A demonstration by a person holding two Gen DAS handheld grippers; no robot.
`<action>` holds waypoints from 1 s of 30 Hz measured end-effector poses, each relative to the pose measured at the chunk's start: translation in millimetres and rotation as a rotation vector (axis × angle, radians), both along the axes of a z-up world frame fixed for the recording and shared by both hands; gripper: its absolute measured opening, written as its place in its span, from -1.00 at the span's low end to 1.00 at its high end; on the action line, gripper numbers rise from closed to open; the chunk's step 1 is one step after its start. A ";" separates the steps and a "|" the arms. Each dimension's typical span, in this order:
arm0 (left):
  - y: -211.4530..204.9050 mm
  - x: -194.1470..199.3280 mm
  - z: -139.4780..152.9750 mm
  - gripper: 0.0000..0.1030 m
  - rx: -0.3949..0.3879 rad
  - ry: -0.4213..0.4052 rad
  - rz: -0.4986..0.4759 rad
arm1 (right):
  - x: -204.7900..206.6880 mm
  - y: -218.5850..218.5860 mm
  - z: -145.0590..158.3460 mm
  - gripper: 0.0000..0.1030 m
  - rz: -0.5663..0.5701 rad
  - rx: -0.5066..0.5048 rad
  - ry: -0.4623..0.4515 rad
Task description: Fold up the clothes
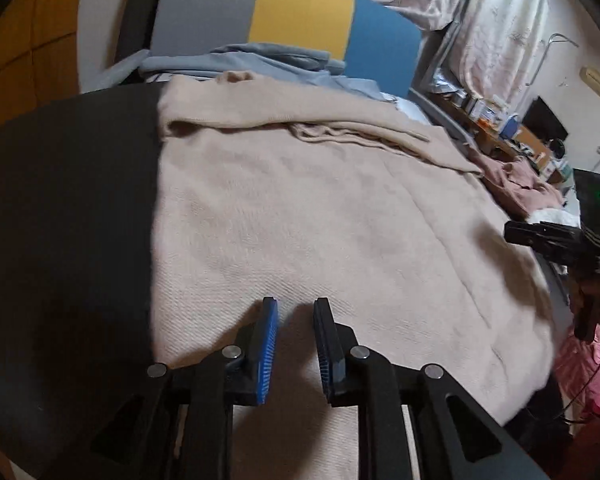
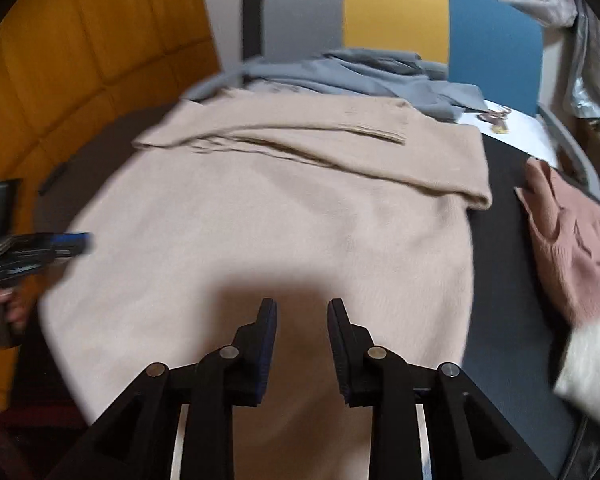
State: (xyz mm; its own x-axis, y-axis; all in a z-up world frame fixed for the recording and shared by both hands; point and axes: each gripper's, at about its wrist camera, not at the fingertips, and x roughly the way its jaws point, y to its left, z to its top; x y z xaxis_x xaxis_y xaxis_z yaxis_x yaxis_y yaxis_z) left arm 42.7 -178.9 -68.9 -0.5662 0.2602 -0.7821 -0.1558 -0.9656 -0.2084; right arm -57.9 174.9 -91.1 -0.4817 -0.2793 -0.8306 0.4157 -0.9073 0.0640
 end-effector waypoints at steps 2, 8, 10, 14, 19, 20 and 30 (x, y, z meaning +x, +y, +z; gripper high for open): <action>-9.1 0.3 -1.5 -0.66 -0.005 -0.013 -0.005 | -13.4 9.1 -2.3 -0.51 -0.044 0.006 0.017; -16.3 -7.2 4.8 -0.66 0.054 -0.037 0.013 | -37.9 51.2 15.5 -0.51 -0.140 -0.164 0.007; -5.1 -13.1 11.2 -0.66 0.081 -0.009 0.006 | -51.4 47.2 23.3 -0.53 -0.133 -0.158 0.019; 39.8 -22.0 7.5 -0.66 0.080 -0.006 -0.107 | -91.5 26.5 13.1 -0.70 -0.109 -0.124 -0.012; 56.3 -20.8 -4.5 -0.67 -0.032 -0.003 -0.165 | -123.2 38.1 -4.5 -0.90 -0.189 0.012 0.000; 54.8 -20.2 -5.1 -0.67 -0.024 0.000 -0.171 | -125.4 45.1 -5.0 -1.00 -0.213 -0.002 0.001; 24.7 -15.4 2.1 -0.66 0.014 0.015 -0.136 | -59.0 87.3 27.9 -0.03 -0.239 -0.209 -0.075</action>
State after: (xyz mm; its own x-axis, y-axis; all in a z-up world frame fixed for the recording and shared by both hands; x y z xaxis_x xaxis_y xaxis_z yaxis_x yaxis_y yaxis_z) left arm 27.3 -154.2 -66.8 -0.5367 0.3462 -0.7695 -0.2884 -0.9323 -0.2183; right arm -116.8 262.2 -63.2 -0.4940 -0.3338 -0.8029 0.1799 -0.9426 0.2812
